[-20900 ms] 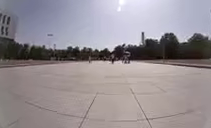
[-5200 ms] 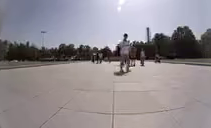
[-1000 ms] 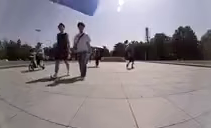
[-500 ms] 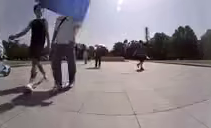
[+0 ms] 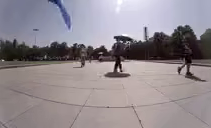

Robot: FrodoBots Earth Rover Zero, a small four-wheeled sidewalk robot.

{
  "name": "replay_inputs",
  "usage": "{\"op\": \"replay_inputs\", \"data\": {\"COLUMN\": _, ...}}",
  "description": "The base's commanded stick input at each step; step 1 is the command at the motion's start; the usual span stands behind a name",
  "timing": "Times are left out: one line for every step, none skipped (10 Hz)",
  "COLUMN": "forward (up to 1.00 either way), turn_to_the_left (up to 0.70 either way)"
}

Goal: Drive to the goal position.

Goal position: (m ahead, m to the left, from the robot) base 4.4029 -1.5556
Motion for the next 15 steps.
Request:
{"op": "replay_inputs", "data": {"forward": 0.00, "turn_to_the_left": 0.00}}
{"op": "replay_inputs", "data": {"forward": 0.00, "turn_to_the_left": 0.00}}
{"op": "replay_inputs", "data": {"forward": 0.63, "turn_to_the_left": 0.00}}
{"op": "replay_inputs", "data": {"forward": 1.00, "turn_to_the_left": 0.00}}
{"op": "replay_inputs", "data": {"forward": 1.00, "turn_to_the_left": 0.00}}
{"op": "replay_inputs", "data": {"forward": 1.00, "turn_to_the_left": 0.00}}
{"op": "replay_inputs", "data": {"forward": 1.00, "turn_to_the_left": 0.00}}
{"op": "replay_inputs", "data": {"forward": 1.00, "turn_to_the_left": 0.00}}
{"op": "replay_inputs", "data": {"forward": 1.00, "turn_to_the_left": 0.00}}
{"op": "replay_inputs", "data": {"forward": 1.00, "turn_to_the_left": 0.00}}
{"op": "replay_inputs", "data": {"forward": 1.00, "turn_to_the_left": 0.00}}
{"op": "replay_inputs", "data": {"forward": 1.00, "turn_to_the_left": 0.00}}
{"op": "replay_inputs", "data": {"forward": 1.00, "turn_to_the_left": 0.00}}
{"op": "replay_inputs", "data": {"forward": 1.00, "turn_to_the_left": 0.00}}
{"op": "replay_inputs", "data": {"forward": 1.00, "turn_to_the_left": 0.00}}
